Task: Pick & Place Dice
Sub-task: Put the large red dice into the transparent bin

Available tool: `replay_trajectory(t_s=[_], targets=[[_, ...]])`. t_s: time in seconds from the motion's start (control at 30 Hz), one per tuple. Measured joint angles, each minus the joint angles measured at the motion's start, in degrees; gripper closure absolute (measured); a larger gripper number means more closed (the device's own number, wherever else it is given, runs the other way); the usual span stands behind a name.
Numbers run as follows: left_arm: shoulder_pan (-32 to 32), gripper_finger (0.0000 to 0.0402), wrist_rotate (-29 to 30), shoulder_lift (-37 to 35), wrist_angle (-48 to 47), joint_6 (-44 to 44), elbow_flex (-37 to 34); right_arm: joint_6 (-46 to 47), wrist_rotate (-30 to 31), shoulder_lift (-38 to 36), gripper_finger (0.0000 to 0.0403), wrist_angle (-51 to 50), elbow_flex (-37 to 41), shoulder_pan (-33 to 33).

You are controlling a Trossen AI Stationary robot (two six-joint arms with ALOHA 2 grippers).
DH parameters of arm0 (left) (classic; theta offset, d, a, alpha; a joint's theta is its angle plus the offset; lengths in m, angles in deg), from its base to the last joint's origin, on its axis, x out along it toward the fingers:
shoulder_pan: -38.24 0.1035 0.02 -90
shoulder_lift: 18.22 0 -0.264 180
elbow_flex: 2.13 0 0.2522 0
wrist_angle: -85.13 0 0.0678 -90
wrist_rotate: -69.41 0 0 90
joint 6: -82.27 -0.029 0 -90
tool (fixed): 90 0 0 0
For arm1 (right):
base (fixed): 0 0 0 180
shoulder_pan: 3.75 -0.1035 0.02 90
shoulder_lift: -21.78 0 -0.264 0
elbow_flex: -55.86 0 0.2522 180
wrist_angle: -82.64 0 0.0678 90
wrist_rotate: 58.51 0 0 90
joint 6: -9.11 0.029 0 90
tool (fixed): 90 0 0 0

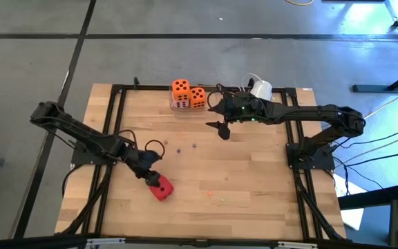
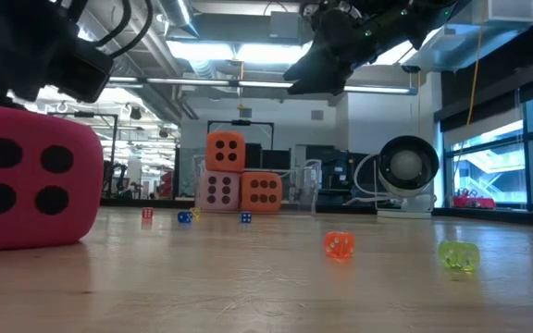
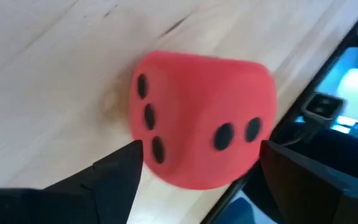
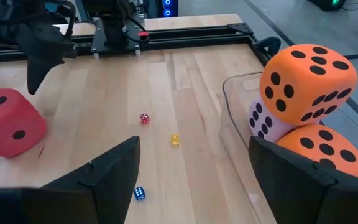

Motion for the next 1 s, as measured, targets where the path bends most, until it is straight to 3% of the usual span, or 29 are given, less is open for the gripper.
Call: replay_trajectory(t_s=[0.3,0.63,1.0], targets=[[-0.3,0.0084,0.2,3.4,3.8,0.1,0.0,0.0,0.0,0.0,0.0103,0.0,0.0,0.0],[-0.3,0.0084,-4.0,12.4,7.1,0.5,0.2,0.0,0.0,0.0,0.0103,0.0,0.0,0.1],[1.4,0.0084,-4.6,13.2,11.5,-4.4,0.1,-0.9,0.0,0.0,0.0103,0.0,0.0,0.3]])
